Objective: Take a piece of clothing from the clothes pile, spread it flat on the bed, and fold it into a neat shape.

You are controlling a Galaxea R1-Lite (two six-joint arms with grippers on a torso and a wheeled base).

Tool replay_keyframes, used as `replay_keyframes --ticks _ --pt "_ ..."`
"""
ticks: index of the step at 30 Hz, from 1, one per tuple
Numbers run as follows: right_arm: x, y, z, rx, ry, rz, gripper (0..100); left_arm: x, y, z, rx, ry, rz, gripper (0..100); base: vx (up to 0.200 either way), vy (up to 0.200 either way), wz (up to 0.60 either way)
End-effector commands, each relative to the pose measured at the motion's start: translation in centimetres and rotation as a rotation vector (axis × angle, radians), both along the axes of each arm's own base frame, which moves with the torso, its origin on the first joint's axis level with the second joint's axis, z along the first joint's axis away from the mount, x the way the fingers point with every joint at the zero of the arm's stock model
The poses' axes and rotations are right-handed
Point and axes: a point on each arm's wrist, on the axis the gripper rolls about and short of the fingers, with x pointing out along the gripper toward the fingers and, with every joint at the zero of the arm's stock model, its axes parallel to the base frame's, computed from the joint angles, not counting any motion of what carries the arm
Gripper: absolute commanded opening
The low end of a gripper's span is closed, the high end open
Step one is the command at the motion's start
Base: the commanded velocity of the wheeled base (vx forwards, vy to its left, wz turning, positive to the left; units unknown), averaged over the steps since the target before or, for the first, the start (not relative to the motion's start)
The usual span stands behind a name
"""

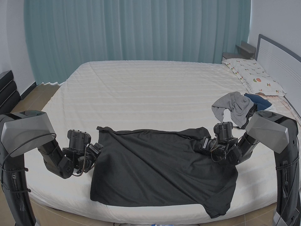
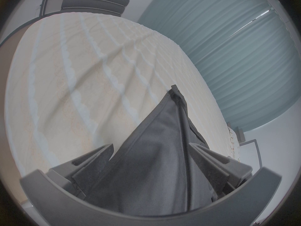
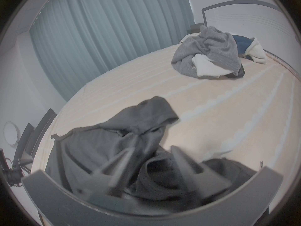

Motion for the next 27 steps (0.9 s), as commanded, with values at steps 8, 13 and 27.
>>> replay_keyframes --ticks 8,13,27 --pt "1.6 -2.9 3.3 0.033 -0.119 -0.053 0 -0.7 -0.6 -1.0 0.008 0.012 -0.016 100 0.000 0.000 0.00" --pt "0.3 -3.4 3.5 0.044 -0.082 -0.020 100 -0.7 -0.6 -1.0 0.007 0.004 -0.017 100 0.000 0.000 0.00" --pt "-5.9 -7.9 4.0 0.130 0.043 0.038 100 -0.8 -0.6 -1.1 0.008 0.006 -0.020 100 0.000 0.000 0.00"
